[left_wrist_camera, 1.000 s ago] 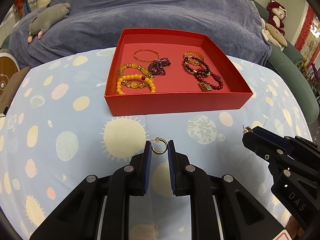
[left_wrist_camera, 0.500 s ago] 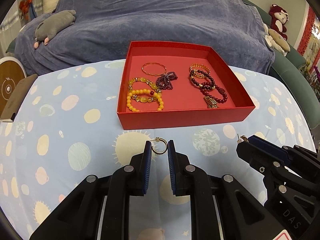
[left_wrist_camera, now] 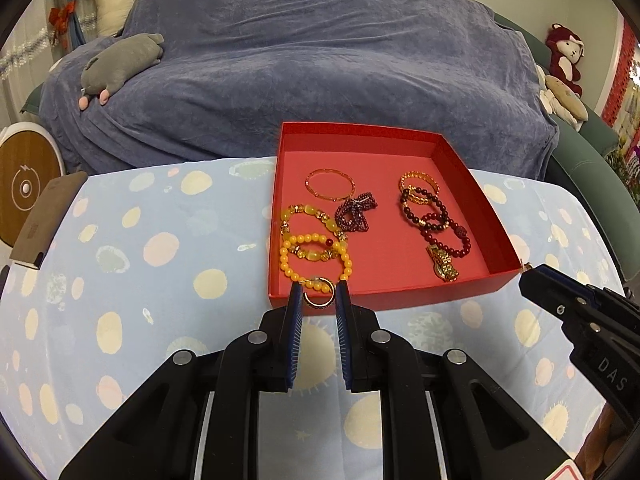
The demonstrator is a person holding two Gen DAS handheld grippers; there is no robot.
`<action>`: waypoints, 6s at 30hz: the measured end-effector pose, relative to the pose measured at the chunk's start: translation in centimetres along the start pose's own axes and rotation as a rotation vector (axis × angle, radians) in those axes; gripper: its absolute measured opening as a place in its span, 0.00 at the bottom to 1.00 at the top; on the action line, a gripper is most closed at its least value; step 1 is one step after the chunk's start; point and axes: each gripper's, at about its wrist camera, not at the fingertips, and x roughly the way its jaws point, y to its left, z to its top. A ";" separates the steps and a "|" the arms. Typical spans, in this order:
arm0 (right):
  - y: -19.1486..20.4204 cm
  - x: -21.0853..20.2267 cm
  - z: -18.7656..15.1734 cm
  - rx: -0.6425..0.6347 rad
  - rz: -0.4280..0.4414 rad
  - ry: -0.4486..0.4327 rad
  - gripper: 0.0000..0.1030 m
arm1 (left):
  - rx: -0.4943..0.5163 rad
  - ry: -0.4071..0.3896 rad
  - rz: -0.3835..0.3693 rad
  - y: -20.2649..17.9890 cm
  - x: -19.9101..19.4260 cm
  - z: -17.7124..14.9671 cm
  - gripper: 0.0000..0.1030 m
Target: Organize jewelry
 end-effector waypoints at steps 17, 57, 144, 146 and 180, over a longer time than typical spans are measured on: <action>-0.9 7.8 8.7 -0.038 -0.030 -0.050 0.16 | 0.003 -0.026 0.018 -1.4 7.7 9.7 0.14; -1.7 8.9 7.8 -0.035 -0.086 -0.029 0.41 | -0.054 0.020 0.016 0.7 9.7 9.2 0.47; 1.3 -2.3 -3.0 -0.036 -0.164 -0.080 0.83 | 0.005 -0.036 0.123 -1.3 -2.2 -2.0 0.80; 1.3 -2.2 -3.0 -0.037 -0.165 -0.079 0.83 | 0.005 -0.036 0.123 -1.3 -2.2 -2.0 0.80; 0.9 -2.5 -3.0 -0.025 -0.173 -0.089 0.91 | 0.005 -0.049 0.134 -1.4 -2.2 -1.9 0.80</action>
